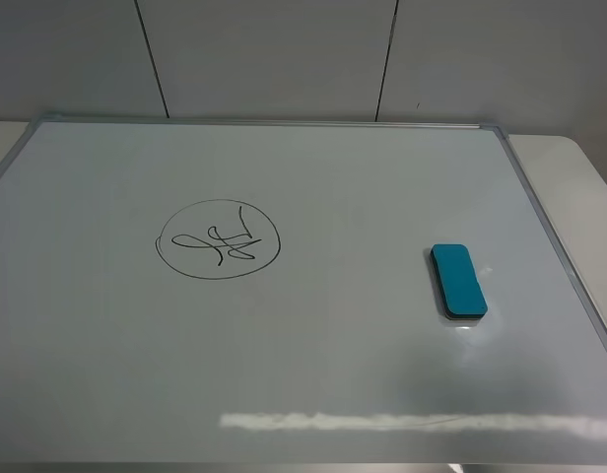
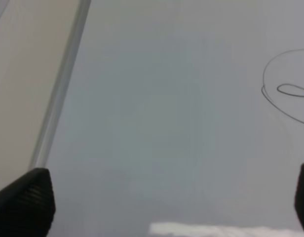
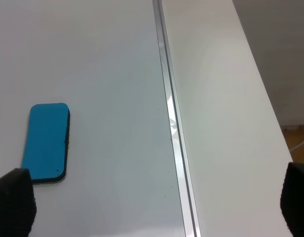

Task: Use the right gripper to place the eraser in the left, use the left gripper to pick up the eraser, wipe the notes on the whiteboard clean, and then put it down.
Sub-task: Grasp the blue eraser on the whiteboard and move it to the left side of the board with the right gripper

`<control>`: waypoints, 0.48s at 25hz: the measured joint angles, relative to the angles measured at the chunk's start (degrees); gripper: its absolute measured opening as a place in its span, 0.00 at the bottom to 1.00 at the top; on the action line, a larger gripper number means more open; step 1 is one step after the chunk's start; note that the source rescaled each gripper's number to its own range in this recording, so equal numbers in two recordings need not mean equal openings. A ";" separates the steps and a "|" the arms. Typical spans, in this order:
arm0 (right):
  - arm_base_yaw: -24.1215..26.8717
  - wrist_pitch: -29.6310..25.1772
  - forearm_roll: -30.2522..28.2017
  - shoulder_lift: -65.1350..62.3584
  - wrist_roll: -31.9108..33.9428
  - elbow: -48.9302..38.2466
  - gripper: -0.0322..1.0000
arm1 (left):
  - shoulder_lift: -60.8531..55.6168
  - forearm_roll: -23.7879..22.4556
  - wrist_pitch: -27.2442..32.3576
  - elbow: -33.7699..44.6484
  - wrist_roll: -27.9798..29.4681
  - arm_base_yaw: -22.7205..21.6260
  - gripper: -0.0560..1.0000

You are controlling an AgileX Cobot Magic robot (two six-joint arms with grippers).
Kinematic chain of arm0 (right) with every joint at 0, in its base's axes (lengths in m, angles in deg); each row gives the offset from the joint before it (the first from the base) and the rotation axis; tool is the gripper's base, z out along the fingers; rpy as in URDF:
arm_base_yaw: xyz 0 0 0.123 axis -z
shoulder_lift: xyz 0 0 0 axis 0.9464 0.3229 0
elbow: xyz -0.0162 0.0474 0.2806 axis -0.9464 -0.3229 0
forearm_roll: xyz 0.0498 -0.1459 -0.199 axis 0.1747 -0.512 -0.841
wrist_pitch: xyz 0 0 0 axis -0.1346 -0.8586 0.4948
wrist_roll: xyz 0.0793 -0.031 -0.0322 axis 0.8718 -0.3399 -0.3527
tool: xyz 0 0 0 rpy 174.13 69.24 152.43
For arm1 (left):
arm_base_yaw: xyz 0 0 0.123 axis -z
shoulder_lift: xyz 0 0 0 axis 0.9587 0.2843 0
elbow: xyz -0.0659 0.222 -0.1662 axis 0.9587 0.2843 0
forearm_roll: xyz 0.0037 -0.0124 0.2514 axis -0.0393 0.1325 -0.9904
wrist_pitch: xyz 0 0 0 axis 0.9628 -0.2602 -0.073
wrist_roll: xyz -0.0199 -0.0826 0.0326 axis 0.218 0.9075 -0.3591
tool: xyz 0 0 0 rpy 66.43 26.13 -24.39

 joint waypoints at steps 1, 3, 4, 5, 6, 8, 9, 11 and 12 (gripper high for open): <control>0.00 0.00 0.00 0.00 0.00 0.00 1.00 | 0.00 0.00 0.00 0.00 0.00 0.00 0.98; 0.00 0.00 0.00 0.00 0.00 0.00 1.00 | 0.00 0.00 0.00 0.00 0.00 0.00 0.98; 0.00 0.00 0.00 0.00 0.00 0.00 1.00 | 0.00 0.00 0.00 0.00 0.00 0.00 0.98; 0.00 0.00 0.00 0.00 0.00 0.00 1.00 | 0.00 0.00 0.00 0.00 0.00 0.00 0.98; 0.00 0.00 0.00 0.00 0.00 0.00 1.00 | 0.00 0.00 0.00 0.00 0.00 0.00 0.98; 0.00 0.00 0.00 0.00 0.00 0.00 1.00 | 0.00 0.00 0.00 0.00 0.00 0.00 0.98; 0.00 0.00 0.00 0.00 0.00 0.00 1.00 | 0.00 0.00 0.00 0.00 0.00 0.00 0.98; 0.00 0.00 0.00 0.00 0.00 0.00 1.00 | 0.00 0.00 0.00 0.00 0.00 0.00 0.98; 0.00 0.00 0.00 0.00 0.00 0.00 1.00 | 0.00 0.00 0.00 0.00 0.00 0.00 0.98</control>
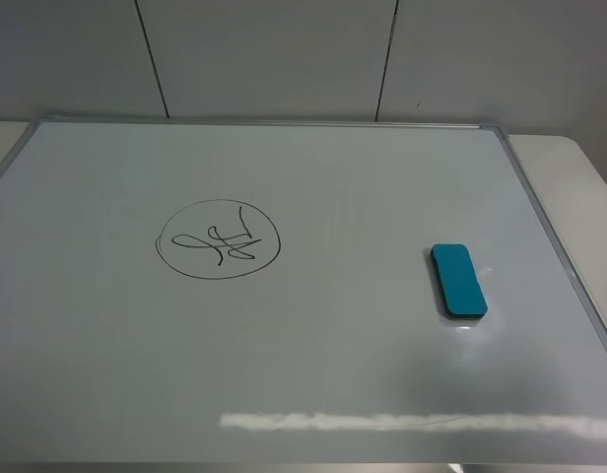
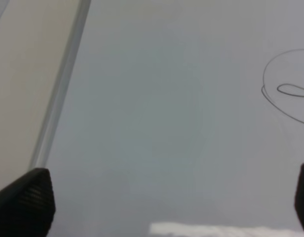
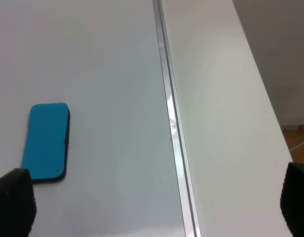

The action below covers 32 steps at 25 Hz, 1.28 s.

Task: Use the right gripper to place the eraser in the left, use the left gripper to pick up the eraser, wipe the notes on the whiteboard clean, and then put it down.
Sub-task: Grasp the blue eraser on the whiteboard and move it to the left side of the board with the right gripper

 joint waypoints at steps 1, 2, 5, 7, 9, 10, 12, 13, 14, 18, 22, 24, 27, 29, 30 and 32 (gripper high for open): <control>0.00 0.00 0.00 0.00 0.00 0.00 1.00 | 0.00 0.00 0.00 0.00 0.00 0.00 0.98; 0.00 0.00 0.00 0.00 0.00 0.00 1.00 | 0.00 0.00 0.00 0.00 0.00 0.00 0.98; 0.00 0.00 0.00 0.00 0.00 0.00 1.00 | 0.00 0.00 0.00 0.00 0.00 0.00 0.98; 0.00 0.00 0.05 0.00 0.00 0.00 1.00 | 0.00 0.00 0.00 0.00 0.00 0.00 0.98; 0.00 0.00 0.05 0.00 0.00 0.00 1.00 | 0.00 0.00 0.00 0.00 0.00 0.00 0.98; 0.00 0.00 0.05 0.00 0.00 0.00 1.00 | 0.00 0.00 0.00 0.00 0.00 0.00 0.98; 0.00 0.00 0.09 0.00 0.00 0.00 1.00 | 0.00 0.00 0.00 0.00 0.00 0.00 0.98; 0.00 -0.06 0.39 0.28 0.00 0.05 1.00 | 0.00 0.00 0.00 0.00 0.00 0.00 0.98; 0.00 -0.44 0.75 1.31 0.00 0.34 1.00 | 0.00 0.00 0.00 0.00 0.00 0.00 0.98; 0.00 -1.07 3.05 11.34 -0.31 2.71 1.00 | 0.00 0.00 0.00 0.00 0.00 0.00 0.98; 0.00 -0.86 3.17 25.86 -0.36 6.43 0.99 | 0.00 0.00 0.00 0.00 0.00 0.00 0.98; 0.00 0.31 3.34 33.02 -0.36 8.40 0.94 | 0.00 0.00 0.00 0.00 0.00 0.00 0.98; 0.00 3.70 5.08 43.88 0.00 11.10 0.74 | 0.00 0.00 0.00 0.00 0.00 0.00 0.98; 0.00 6.59 7.77 51.10 0.00 12.66 0.49 | 0.00 0.00 0.00 0.00 0.00 0.00 0.98; 0.00 8.36 9.81 54.01 0.00 13.16 0.32 | 0.00 0.00 0.00 0.00 0.00 0.00 0.98; 0.00 11.19 13.93 60.44 -1.48 13.87 0.14 | 0.00 0.00 0.00 0.00 0.00 0.00 0.98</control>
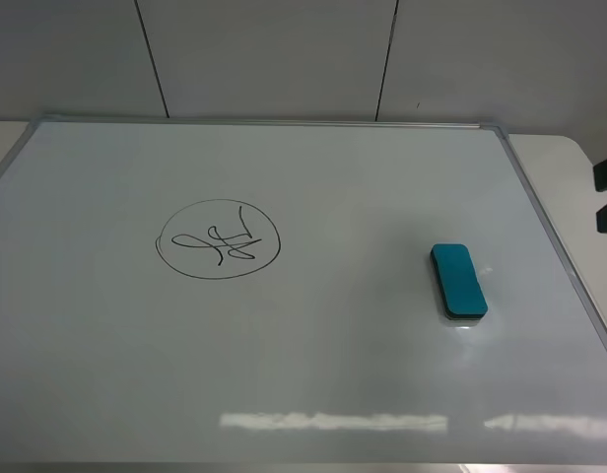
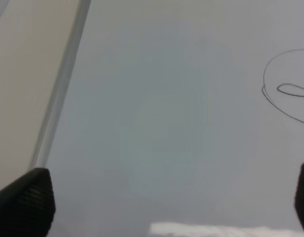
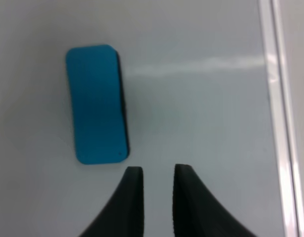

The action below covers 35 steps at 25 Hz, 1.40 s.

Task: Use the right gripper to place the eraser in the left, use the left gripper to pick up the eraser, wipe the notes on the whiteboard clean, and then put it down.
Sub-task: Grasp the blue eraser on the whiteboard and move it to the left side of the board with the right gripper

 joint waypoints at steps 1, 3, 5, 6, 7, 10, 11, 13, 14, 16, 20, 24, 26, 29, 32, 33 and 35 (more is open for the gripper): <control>0.00 1.21 2.21 2.53 -1.36 0.10 0.10 | 0.00 0.00 0.00 0.00 0.00 0.00 0.98; 0.00 2.99 6.11 8.06 -3.63 0.10 0.06 | 0.00 0.00 0.00 0.00 0.00 0.00 0.98; -0.15 4.88 8.27 12.54 -5.50 0.10 0.04 | 0.00 0.00 0.00 0.00 0.00 0.00 0.98; -0.72 6.27 8.74 14.72 -6.24 0.10 0.04 | 0.00 0.00 0.00 0.00 0.00 0.00 0.98; -0.72 6.27 8.74 14.72 -6.24 0.10 0.04 | 0.00 0.00 0.00 0.00 0.00 0.00 0.98; -4.40 11.07 8.92 20.16 -6.94 0.10 0.03 | 0.00 0.00 0.00 0.00 0.00 0.00 0.98; -6.06 12.89 8.56 21.92 -6.55 0.10 0.03 | 0.00 0.00 0.00 0.00 0.00 0.00 0.98; -9.12 16.00 7.47 24.92 -4.57 0.10 0.03 | 0.00 0.00 0.00 0.00 0.00 0.00 0.98; -10.75 17.48 6.86 26.39 -3.76 0.10 0.03 | 0.00 0.00 0.00 0.00 0.00 0.00 0.98; -13.57 19.47 5.30 28.95 -1.76 0.10 0.03 | 0.00 0.00 0.00 0.00 0.00 0.00 0.98; -15.75 20.47 2.42 31.75 -0.32 0.10 0.03 | 0.00 0.00 0.00 0.00 0.00 0.00 0.98; -15.81 19.80 -0.61 32.14 -0.12 0.10 0.03 | 0.00 0.00 0.00 0.00 0.00 0.00 0.98; -15.81 19.75 -1.64 32.27 0.34 0.10 0.03 | 0.00 0.00 0.00 0.00 0.00 0.00 0.98; -15.81 20.69 -2.68 32.27 0.71 0.10 0.03 | 0.00 0.00 0.00 0.00 0.00 0.00 0.98; -15.81 22.44 -2.87 32.27 0.70 -0.41 0.03 | 0.00 0.00 0.00 0.00 0.00 0.00 0.98; -15.81 22.50 -2.89 32.41 0.70 -0.46 0.03 | 0.00 0.00 0.00 0.00 0.00 0.00 0.98; -15.81 22.73 -2.89 33.14 0.70 -0.51 0.03 | 0.00 0.00 0.00 0.00 0.00 0.00 0.98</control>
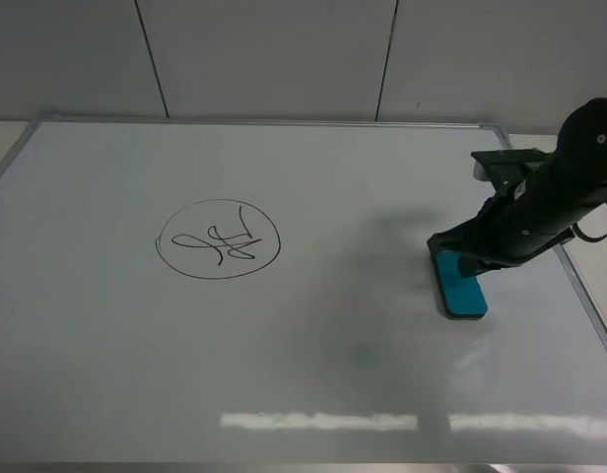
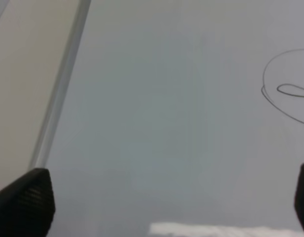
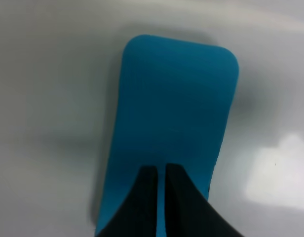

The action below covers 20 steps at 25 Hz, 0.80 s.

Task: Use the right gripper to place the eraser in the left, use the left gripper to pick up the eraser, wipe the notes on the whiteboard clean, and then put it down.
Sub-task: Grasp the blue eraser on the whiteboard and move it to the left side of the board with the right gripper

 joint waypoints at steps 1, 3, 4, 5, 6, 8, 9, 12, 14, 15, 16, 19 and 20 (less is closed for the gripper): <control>0.00 0.11 0.00 0.72 0.00 0.00 0.03 | 0.00 0.00 0.00 0.00 0.00 0.00 0.98; 0.00 0.28 0.00 2.24 0.00 0.00 0.03 | 0.00 0.00 0.00 0.00 0.00 0.00 0.98; 0.00 0.37 0.00 3.03 0.00 0.00 0.03 | 0.00 0.00 0.00 0.00 0.00 0.00 0.98; 0.00 0.49 0.00 3.63 0.00 0.00 0.03 | 0.00 0.00 0.00 0.00 0.00 0.00 0.98; 0.00 0.63 0.00 4.02 0.00 0.00 0.03 | 0.00 0.00 0.00 0.00 0.00 0.00 0.98; 0.00 0.55 0.00 4.74 0.00 0.26 0.03 | 0.00 0.00 0.00 0.00 0.00 0.00 0.98; 0.00 0.51 0.00 5.05 0.00 0.31 0.03 | 0.00 0.00 0.00 0.00 0.00 0.00 0.98; -0.45 0.11 0.00 5.38 0.00 0.54 0.03 | 0.00 0.00 0.00 0.00 0.00 0.00 0.98; -1.50 0.20 -0.72 5.38 0.00 0.67 0.03 | 0.00 0.00 0.00 0.00 0.00 0.00 0.98; -2.43 0.71 -0.88 5.43 0.00 0.67 0.03 | 0.00 0.00 0.00 0.00 0.00 0.00 0.98; -3.71 1.34 -0.93 5.49 0.22 0.67 0.03 | 0.00 0.00 0.00 0.00 0.00 0.00 0.98; -8.60 3.32 -0.45 5.62 3.03 0.67 0.03 | 0.00 0.00 0.00 0.00 0.00 0.00 0.98; -10.70 4.17 -0.39 5.91 4.45 0.72 0.03 | 0.00 0.00 0.00 0.00 0.00 0.00 0.98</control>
